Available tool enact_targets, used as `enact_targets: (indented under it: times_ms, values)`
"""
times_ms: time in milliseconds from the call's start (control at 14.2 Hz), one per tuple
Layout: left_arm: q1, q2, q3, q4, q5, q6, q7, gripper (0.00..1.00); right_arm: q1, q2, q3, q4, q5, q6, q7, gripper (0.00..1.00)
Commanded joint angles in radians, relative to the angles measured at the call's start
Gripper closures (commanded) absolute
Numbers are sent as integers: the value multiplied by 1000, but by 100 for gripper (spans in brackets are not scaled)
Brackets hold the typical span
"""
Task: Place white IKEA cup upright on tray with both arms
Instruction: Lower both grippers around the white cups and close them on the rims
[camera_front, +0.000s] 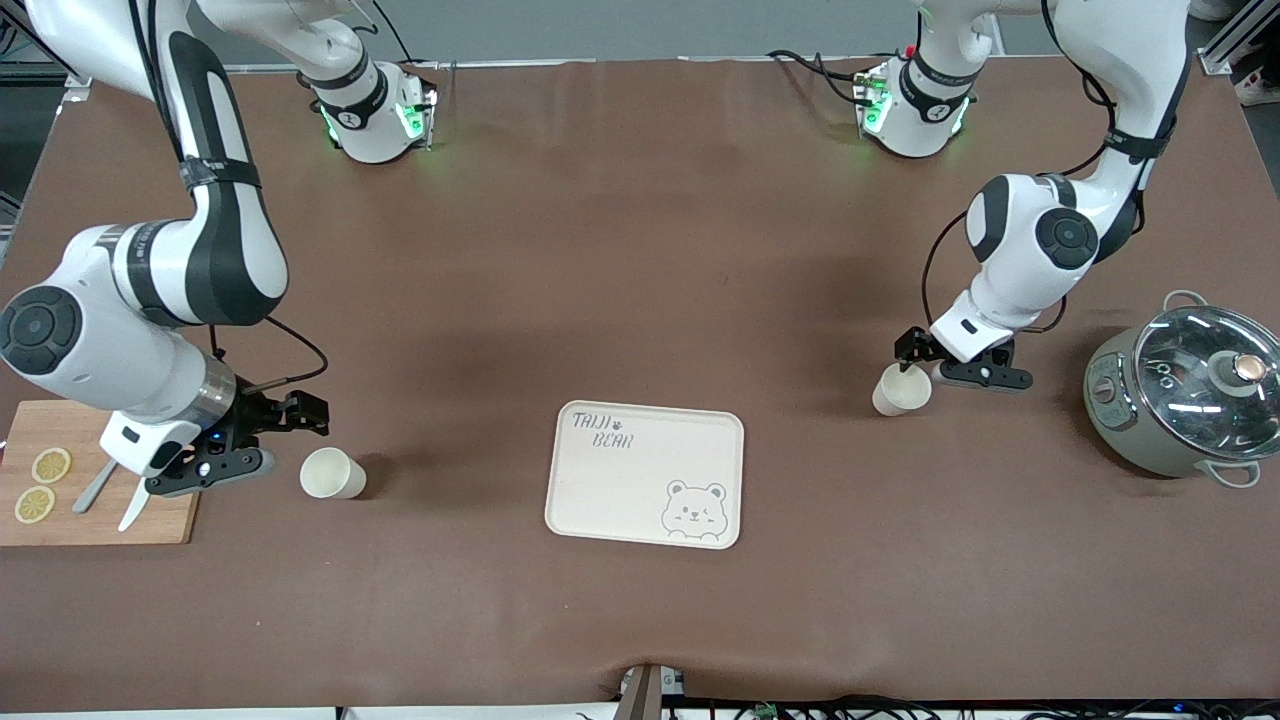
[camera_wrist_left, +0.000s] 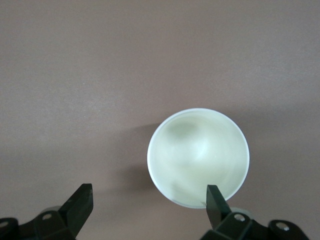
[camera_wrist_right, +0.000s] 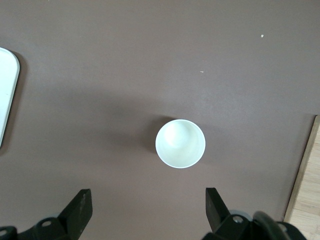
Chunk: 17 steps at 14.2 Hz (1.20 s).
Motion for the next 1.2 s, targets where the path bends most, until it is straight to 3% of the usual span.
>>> enact_targets:
  times_ms: [0,563,1127]
  values:
    - [6,16,-5,22,-13,5,9,0,-35,-27,-7,-11,-9,-21,-4,0]
    - [9,43,-4,63,-13,5,11,0,-74,-9,-5,-13,-9,54,-20,0]
    - [9,126,-2,125,-8,5,21,0,-107,160,-5,-14,-11,201,-21,0]
